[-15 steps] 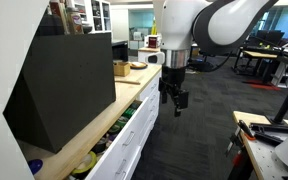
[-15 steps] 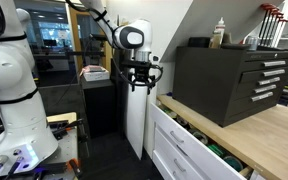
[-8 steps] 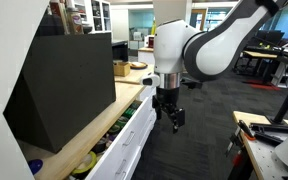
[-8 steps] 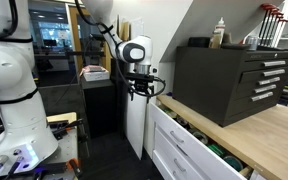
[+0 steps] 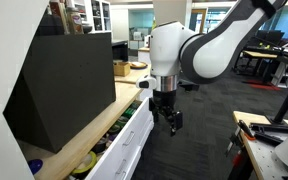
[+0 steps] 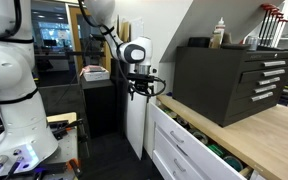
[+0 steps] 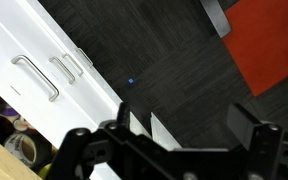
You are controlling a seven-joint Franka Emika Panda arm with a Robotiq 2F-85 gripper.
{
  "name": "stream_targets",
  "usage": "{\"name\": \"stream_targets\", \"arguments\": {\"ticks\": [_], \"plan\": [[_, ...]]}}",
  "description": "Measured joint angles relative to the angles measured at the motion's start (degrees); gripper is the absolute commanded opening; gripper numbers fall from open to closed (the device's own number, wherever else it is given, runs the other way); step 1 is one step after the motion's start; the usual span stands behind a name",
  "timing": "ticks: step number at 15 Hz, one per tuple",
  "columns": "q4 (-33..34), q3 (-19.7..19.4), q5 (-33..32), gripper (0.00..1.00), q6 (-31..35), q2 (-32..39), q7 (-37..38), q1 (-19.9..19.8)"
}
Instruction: Fully open the topmost drawer of the cabinet to the left
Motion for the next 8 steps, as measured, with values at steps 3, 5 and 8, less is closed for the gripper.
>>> {"name": "stream_targets", "arguments": {"ticks": [3,5,8], "plan": [[0.0,0.06,-0.12,1.0,0.0,0.09,-0.02,-0.01],[0.02,0.05,-0.83,1.0,0.36,0.56,-0.02,-0.09],[0.26,0.06,-2.44,1.0,3.26,2.42,-0.02,-0.27]]}}
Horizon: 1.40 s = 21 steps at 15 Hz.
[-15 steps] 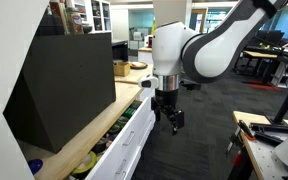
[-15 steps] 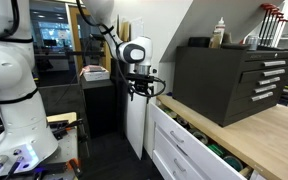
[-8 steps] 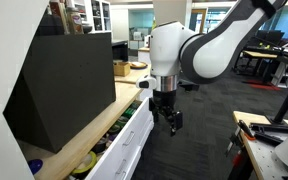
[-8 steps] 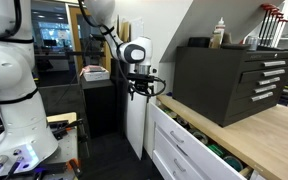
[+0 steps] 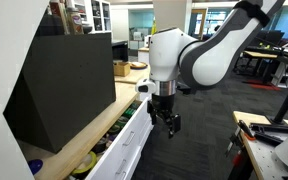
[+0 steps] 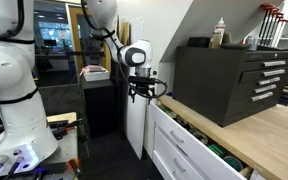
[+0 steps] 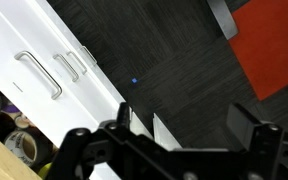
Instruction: Fully open the topmost drawer of the cabinet to the left
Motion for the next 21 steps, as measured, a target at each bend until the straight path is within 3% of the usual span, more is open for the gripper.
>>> {"name": "stream_targets", "arguments": {"ticks": [8,16,21], "plan": [[3.88,1.43,-4.6,1.0,4.83,9.98,-1.86,-0.41],[14.28,0.96,-12.55,1.0,9.81,22.56,-1.98,-1.3],[20.31,0.51,-15.91,1.0,13.23,26.51,-2.61,-1.91]]}}
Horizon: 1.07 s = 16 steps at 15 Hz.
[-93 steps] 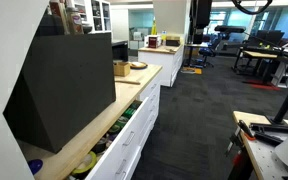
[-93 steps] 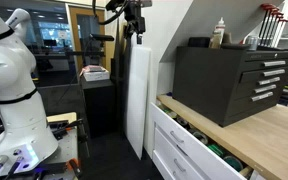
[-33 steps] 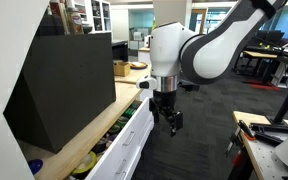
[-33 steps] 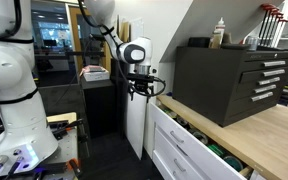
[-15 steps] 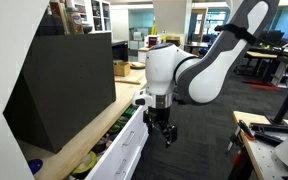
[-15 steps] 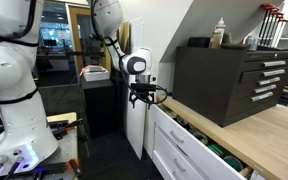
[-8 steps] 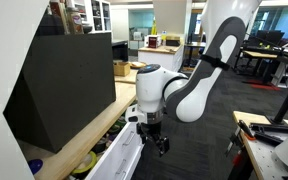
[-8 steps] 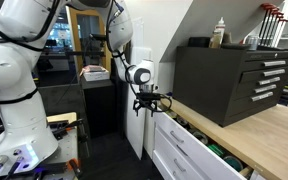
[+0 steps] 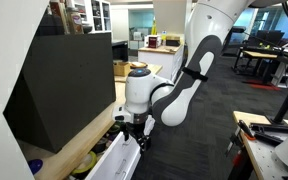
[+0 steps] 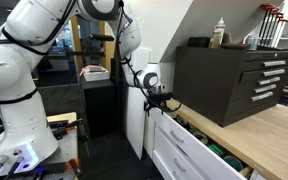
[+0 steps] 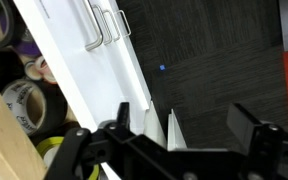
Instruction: Fully open the topmost drawer of the cabinet to the left
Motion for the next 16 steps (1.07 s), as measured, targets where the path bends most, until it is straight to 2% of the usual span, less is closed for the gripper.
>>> {"name": "stream_targets", "arguments": {"ticks": [16], "plan": [[13.23,-0.03,-1.05,1.0,1.06,9.3,-7.25,-2.45]]}}
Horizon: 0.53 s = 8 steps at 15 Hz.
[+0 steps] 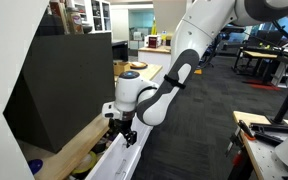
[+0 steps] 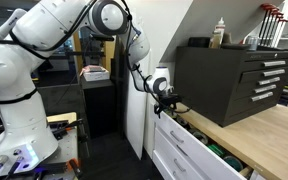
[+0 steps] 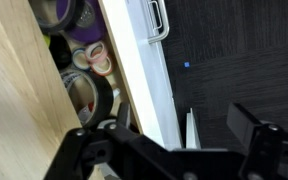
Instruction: Fully open the topmost drawer of the cabinet to the left
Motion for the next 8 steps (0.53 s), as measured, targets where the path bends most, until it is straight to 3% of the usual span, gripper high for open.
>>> {"name": "stream_targets", "arguments": {"ticks": [8], "plan": [[4.79,0.97,0.1,1.0,-0.02,4.14,-3.47,-2.38]]}}
